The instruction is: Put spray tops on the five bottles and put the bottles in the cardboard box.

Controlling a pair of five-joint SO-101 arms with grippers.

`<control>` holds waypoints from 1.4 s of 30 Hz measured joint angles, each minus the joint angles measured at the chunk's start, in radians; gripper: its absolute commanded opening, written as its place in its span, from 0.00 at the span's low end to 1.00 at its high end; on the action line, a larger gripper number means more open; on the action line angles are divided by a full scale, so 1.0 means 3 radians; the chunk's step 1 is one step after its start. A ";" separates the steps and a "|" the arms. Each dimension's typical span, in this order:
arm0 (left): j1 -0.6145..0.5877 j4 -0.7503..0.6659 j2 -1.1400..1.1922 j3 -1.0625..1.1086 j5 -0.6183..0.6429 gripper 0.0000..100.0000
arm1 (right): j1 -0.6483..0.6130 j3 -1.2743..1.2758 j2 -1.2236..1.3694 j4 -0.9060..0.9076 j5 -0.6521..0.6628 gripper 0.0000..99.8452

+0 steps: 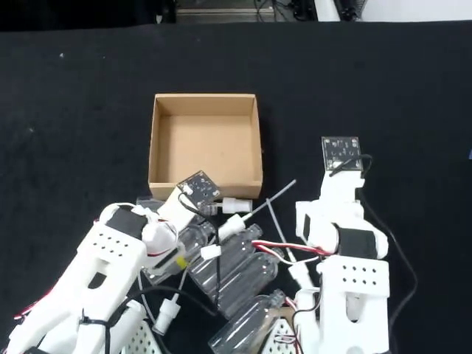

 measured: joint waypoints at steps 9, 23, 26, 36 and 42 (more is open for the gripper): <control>-0.0082 0.0051 0.0046 0.0174 0.0046 0.21 | 0.0000 0.0000 0.0000 0.0000 0.0000 0.27; -0.0082 0.0486 0.0046 -0.0302 0.0077 0.15 | 0.0000 0.0000 0.0000 0.0000 0.0000 0.27; -0.0082 0.0895 0.0046 -0.0752 0.0077 0.16 | 0.0000 0.0000 0.0000 0.0000 0.0000 0.27; -0.0373 0.1928 0.0051 -0.2312 -0.0077 0.18 | 0.0000 0.0000 0.0000 0.0000 0.0000 0.27; -0.1376 0.1984 0.0051 -0.2527 -0.0297 0.20 | 0.0000 -0.0010 0.0000 0.0000 0.0072 0.27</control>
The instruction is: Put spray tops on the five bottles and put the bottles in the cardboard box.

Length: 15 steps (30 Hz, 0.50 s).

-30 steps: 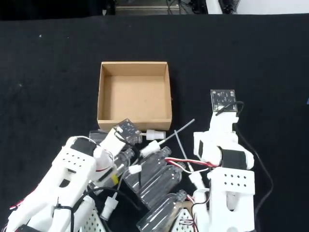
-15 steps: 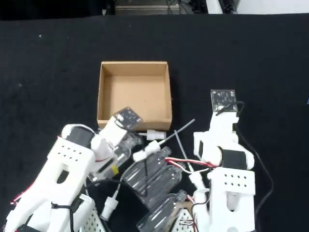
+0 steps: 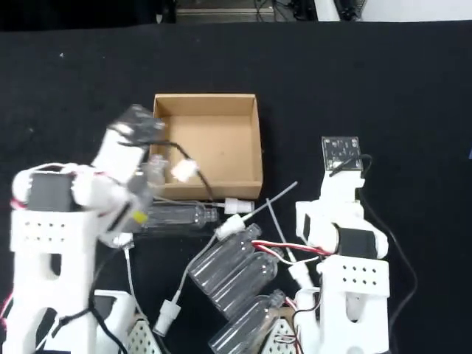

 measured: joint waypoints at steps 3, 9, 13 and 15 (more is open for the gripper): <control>-0.0537 0.0000 0.0000 0.0000 -0.0148 0.20 | 0.0005 -0.0184 0.0000 0.0026 0.0266 0.27; -0.1611 -0.0286 0.0000 0.0026 -0.0486 0.20 | -0.0297 -0.0885 0.0000 0.0455 0.0557 0.27; -0.2133 -0.0593 0.0000 0.0307 -0.0511 0.20 | -0.1018 -0.1299 0.0220 0.0757 0.0583 0.27; -0.2327 -0.0716 0.0000 0.0450 -0.0511 0.20 | -0.1427 -0.1412 0.0440 0.0772 0.0491 0.27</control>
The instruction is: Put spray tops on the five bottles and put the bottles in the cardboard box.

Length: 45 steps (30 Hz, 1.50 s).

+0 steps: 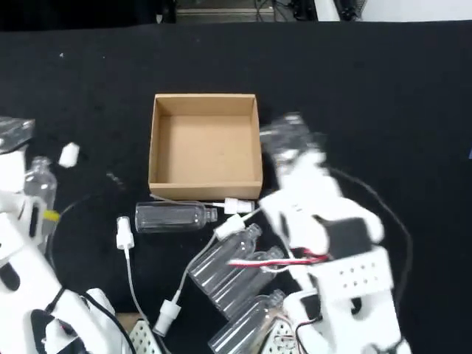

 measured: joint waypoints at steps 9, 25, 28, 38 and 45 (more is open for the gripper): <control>-0.0839 -0.0471 0.0000 0.0174 0.0118 0.20 | -0.1499 -0.0542 0.1396 -0.0522 -0.0895 0.27; -0.1652 -0.0772 0.0506 0.0036 0.1095 0.20 | -0.2404 -0.2235 0.3555 -0.0946 -0.2629 0.27; -0.1851 -0.0772 0.0885 -0.0235 0.1105 0.20 | -0.2516 -0.2486 0.3795 -0.0946 -0.2762 0.27; -0.2174 -0.0777 0.1729 -0.0951 0.1125 0.20 | -0.2654 -0.3243 0.4797 -0.0987 -0.2808 0.27; -0.2174 -0.0777 0.1729 -0.1038 0.1125 0.20 | -0.2660 -0.3463 0.5212 -0.0854 -0.3089 0.27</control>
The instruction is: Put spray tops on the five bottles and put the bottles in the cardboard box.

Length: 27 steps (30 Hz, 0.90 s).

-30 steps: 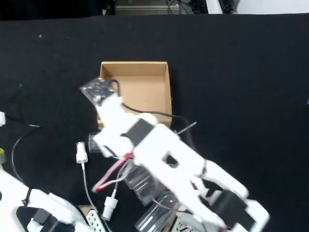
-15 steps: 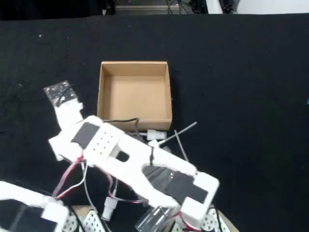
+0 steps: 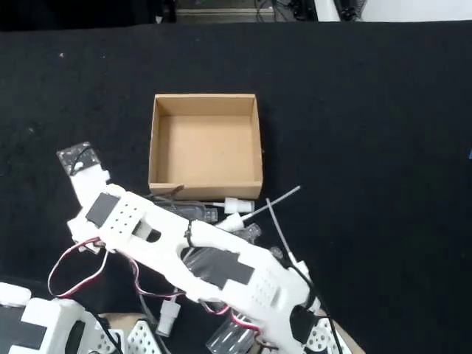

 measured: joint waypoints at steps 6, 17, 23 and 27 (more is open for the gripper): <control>0.0000 0.0000 0.0000 0.0000 0.0000 0.20 | 0.0026 0.0000 0.0072 0.0066 -0.0113 0.27; 0.0000 0.0000 0.0005 0.0000 0.0000 0.20 | 0.0031 -0.0036 0.0138 0.0445 -0.0102 0.15; 0.0000 0.0000 0.0005 0.0000 0.0000 0.20 | 0.0128 -0.0031 0.0138 0.0588 0.0097 0.01; 0.0000 0.0000 0.0005 0.0000 0.0000 0.20 | 0.0133 -0.0061 0.0143 0.0609 0.0281 0.01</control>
